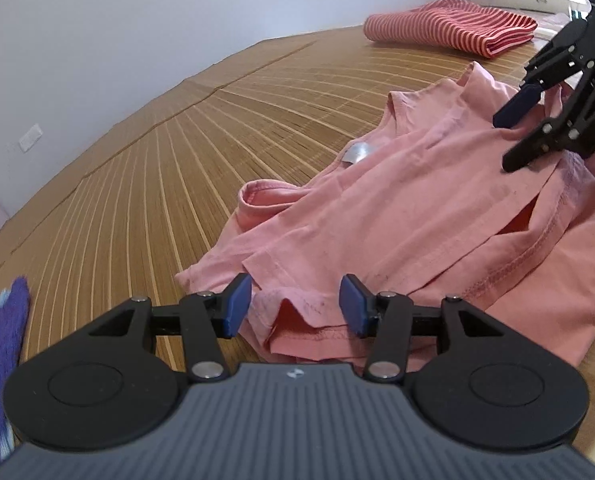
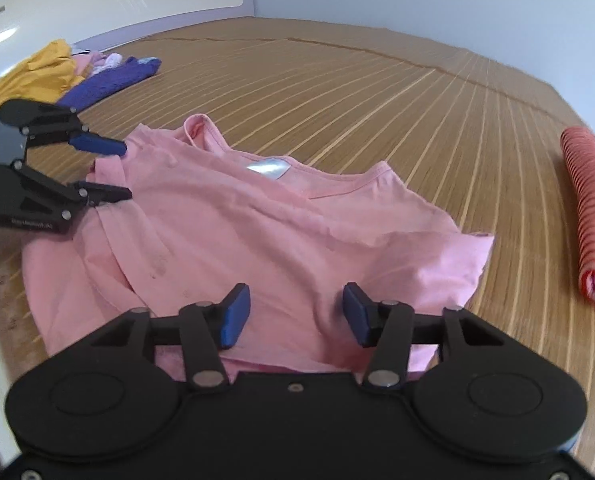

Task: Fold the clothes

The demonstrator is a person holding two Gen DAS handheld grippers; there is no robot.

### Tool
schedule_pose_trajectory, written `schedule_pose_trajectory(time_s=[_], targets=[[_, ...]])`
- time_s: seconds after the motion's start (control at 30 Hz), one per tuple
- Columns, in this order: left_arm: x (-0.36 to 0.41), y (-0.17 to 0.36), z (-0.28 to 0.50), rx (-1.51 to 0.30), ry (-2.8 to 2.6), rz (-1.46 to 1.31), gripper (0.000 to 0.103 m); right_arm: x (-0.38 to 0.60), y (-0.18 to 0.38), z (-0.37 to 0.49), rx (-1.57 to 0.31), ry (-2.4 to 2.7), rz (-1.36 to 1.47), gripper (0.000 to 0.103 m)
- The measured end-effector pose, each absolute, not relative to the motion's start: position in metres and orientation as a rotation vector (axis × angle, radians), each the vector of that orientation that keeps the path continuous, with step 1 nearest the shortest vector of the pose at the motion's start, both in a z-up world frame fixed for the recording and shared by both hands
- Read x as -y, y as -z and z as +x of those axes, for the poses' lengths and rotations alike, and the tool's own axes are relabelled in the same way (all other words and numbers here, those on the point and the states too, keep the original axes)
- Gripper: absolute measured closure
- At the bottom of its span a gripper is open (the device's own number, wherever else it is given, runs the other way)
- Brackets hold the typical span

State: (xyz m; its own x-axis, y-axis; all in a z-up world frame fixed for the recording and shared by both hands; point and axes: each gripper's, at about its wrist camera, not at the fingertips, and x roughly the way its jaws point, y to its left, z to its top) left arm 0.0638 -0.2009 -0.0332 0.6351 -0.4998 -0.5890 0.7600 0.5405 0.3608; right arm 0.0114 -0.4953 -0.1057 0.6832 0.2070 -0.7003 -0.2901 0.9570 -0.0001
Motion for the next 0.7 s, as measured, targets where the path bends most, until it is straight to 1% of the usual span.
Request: schedule_pose_trajectory(time_s=[0.03,0.13,0.27,0.33,0.43,0.57,0.63,0.7], targets=[[0.199,0.033,0.06,-0.452,0.779,0.637,0.047,0.493,0.106,0.005,-0.774,-0.284,-0.116,0.042],[0.194,0.031,0.053,-0.468,0.779,0.629,0.047,0.486,0.106,-0.015,-0.78,-0.294,-0.12,0.04],[0.192,0.033,0.055,-0.459,0.778,0.617,0.047,0.482,0.108,-0.033,-0.758,-0.299,-0.12,0.04],[0.193,0.031,0.055,-0.435,0.771,0.634,0.047,0.485,0.104,-0.038,-0.722,-0.299,-0.104,0.044],[0.191,0.022,0.057,-0.423,0.752,0.649,0.047,0.5,0.088,-0.052,-0.66,-0.273,-0.066,0.044],[0.176,0.006,0.051,-0.41,0.729,0.659,0.047,0.53,0.069,-0.094,-0.561,-0.194,-0.049,0.042],[0.165,-0.002,0.044,-0.408,0.712,0.653,0.047,0.541,0.068,-0.11,-0.551,-0.176,-0.004,0.04],[0.154,-0.008,0.037,-0.419,0.713,0.635,0.047,0.545,0.068,-0.124,-0.547,-0.159,0.009,0.04]])
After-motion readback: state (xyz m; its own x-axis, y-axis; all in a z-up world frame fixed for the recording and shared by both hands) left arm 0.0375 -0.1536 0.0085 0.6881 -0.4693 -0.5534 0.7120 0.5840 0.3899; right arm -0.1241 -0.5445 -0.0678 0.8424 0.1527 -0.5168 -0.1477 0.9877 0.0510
